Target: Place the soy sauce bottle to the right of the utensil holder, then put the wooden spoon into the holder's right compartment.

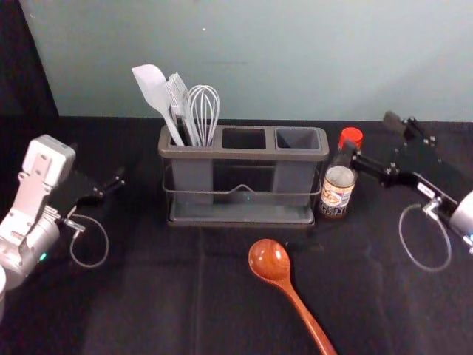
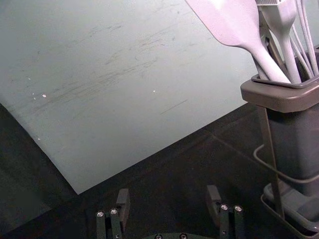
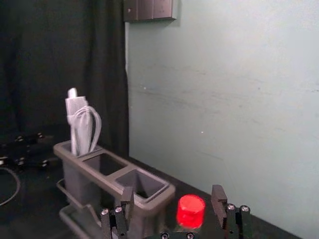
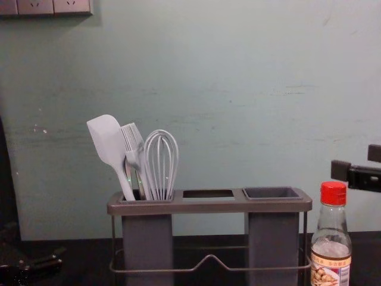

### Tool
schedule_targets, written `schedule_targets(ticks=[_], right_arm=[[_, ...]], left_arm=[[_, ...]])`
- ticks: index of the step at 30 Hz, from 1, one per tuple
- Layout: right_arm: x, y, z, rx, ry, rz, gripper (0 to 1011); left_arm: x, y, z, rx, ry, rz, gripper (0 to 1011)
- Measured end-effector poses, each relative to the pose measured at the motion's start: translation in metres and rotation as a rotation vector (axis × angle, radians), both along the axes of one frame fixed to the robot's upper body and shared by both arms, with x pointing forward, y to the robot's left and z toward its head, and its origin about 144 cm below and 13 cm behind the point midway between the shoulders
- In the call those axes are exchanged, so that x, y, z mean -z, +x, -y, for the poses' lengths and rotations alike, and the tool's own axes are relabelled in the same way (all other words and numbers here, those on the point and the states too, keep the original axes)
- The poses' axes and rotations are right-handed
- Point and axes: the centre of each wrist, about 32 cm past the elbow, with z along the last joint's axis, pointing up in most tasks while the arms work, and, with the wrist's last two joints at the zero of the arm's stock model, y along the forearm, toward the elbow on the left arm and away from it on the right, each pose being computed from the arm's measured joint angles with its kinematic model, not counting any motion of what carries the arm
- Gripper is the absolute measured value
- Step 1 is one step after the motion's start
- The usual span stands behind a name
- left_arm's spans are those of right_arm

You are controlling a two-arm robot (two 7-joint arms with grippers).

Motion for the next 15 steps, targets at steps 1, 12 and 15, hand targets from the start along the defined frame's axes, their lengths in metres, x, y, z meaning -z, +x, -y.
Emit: schedule_targets(ticks=[1, 12, 15], right_arm=[[0.002, -0.005, 0.0, -0.005, -0.001, -0.002, 1002], [0.018, -0.036, -0.01, -0.065, -0.013, -0.031, 1002], [0.025, -0.042, -0.016, -0.078, -0.02, -0.048, 1002]], left_arm=[[0.0, 0.0, 0.0, 0.0, 0.0, 0.0, 1005], [0.0, 0.0, 0.0, 0.0, 0.0, 0.0, 1005], [0.0, 0.0, 0.0, 0.0, 0.0, 0.0, 1005]])
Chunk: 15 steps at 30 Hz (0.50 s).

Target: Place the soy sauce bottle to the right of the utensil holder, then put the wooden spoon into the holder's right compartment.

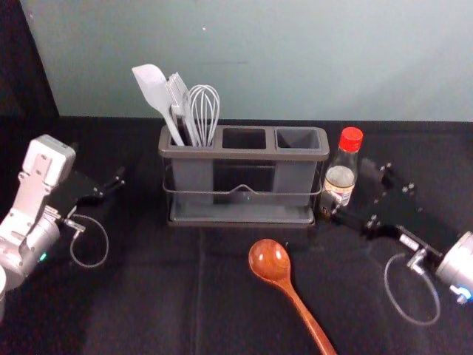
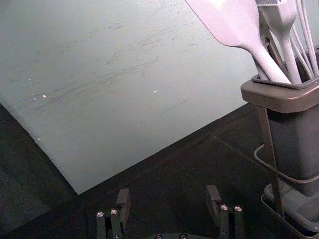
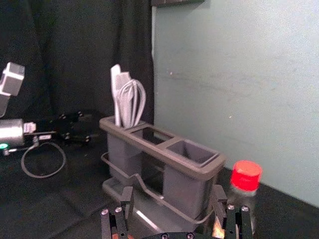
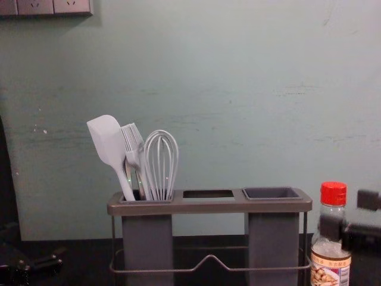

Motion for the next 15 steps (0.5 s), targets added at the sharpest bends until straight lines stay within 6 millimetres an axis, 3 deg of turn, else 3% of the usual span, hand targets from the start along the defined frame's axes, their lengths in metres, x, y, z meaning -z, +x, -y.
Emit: schedule_targets(ticks=[15], right_arm=[[0.028, -0.014, -0.032, -0.048, -0.034, -0.094, 1002]], left_arm=[[0.0, 0.0, 0.0, 0.0, 0.0, 0.0, 1005]])
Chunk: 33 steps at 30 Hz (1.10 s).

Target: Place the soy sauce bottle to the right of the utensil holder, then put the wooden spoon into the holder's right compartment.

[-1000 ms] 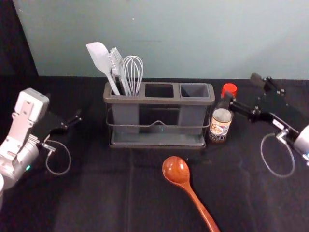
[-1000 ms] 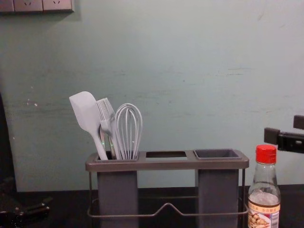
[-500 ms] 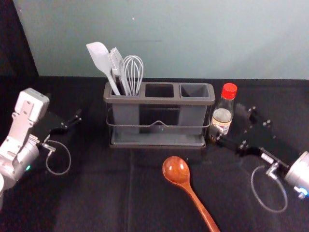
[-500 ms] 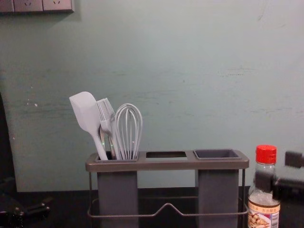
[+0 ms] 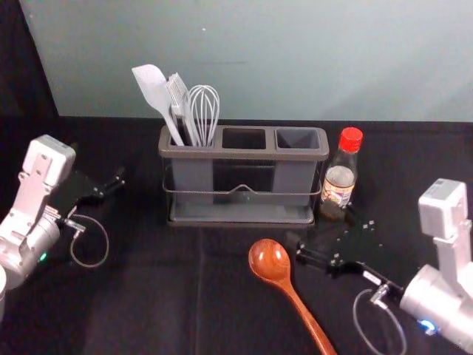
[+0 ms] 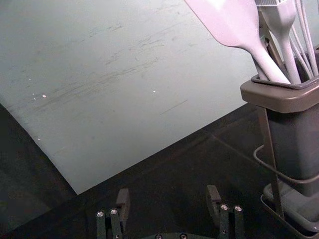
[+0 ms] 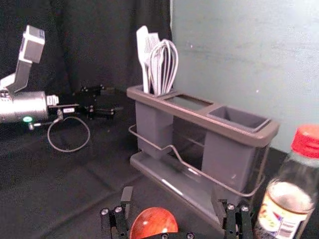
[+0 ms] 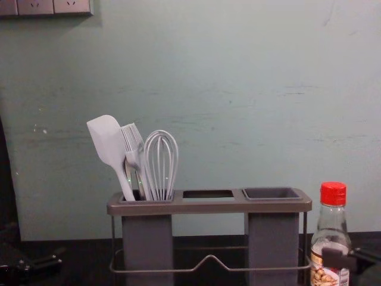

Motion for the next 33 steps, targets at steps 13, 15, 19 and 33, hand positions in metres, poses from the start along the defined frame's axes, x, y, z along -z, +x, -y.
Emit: schedule_targets(ticks=[13, 15, 19, 33], right_arm=[[0.002, 0.0, -0.028, 0.06, -0.146, -0.062, 1002], [0.001, 0.0, -0.032, 0.065, -0.168, -0.064, 1002], [0.0, -0.002, -0.035, 0.064, -0.177, -0.067, 1002], [0.0, -0.002, -0.034, 0.064, -0.178, -0.068, 1002]], left_arm=[[0.0, 0.0, 0.0, 0.0, 0.0, 0.0, 1005], [0.0, 0.0, 0.0, 0.0, 0.0, 0.0, 1005], [0.0, 0.0, 0.0, 0.0, 0.0, 0.0, 1005], [0.0, 0.0, 0.0, 0.0, 0.0, 0.0, 1005]])
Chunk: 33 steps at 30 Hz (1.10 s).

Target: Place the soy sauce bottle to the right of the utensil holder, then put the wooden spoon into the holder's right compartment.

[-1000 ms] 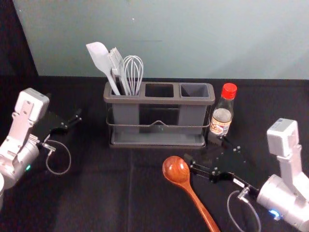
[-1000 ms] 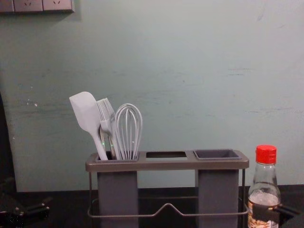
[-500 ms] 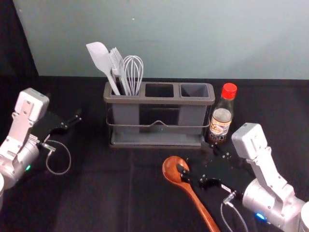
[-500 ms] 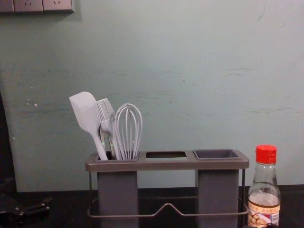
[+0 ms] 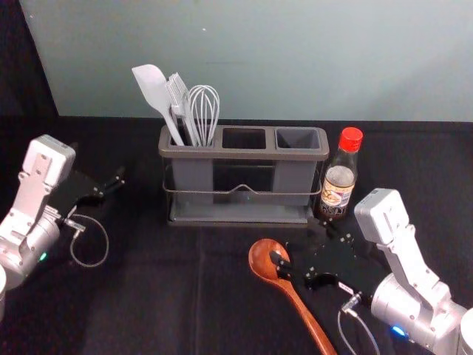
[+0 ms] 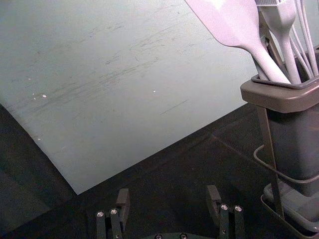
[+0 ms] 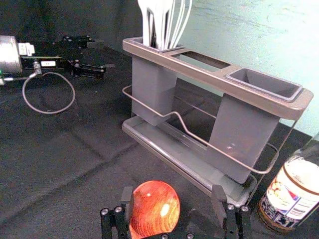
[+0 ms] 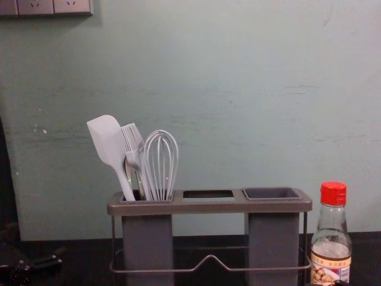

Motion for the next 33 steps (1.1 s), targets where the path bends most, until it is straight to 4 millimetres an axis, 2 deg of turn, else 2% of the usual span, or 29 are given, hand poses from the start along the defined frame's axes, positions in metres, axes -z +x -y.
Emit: schedule_targets(ticks=[14, 24, 26, 33], right_arm=[[-0.002, 0.001, -0.002, 0.008, -0.018, -0.032, 1002], [-0.015, -0.011, -0.026, 0.059, -0.106, -0.111, 1002], [-0.023, -0.013, -0.035, 0.092, -0.139, -0.156, 1002], [-0.036, -0.011, -0.05, 0.128, -0.194, -0.222, 1003]], left_arm=[[0.0, 0.0, 0.0, 0.0, 0.0, 0.0, 1005], [0.0, 0.0, 0.0, 0.0, 0.0, 0.0, 1005], [0.0, 0.0, 0.0, 0.0, 0.0, 0.0, 1005], [0.0, 0.0, 0.0, 0.0, 0.0, 0.0, 1005]])
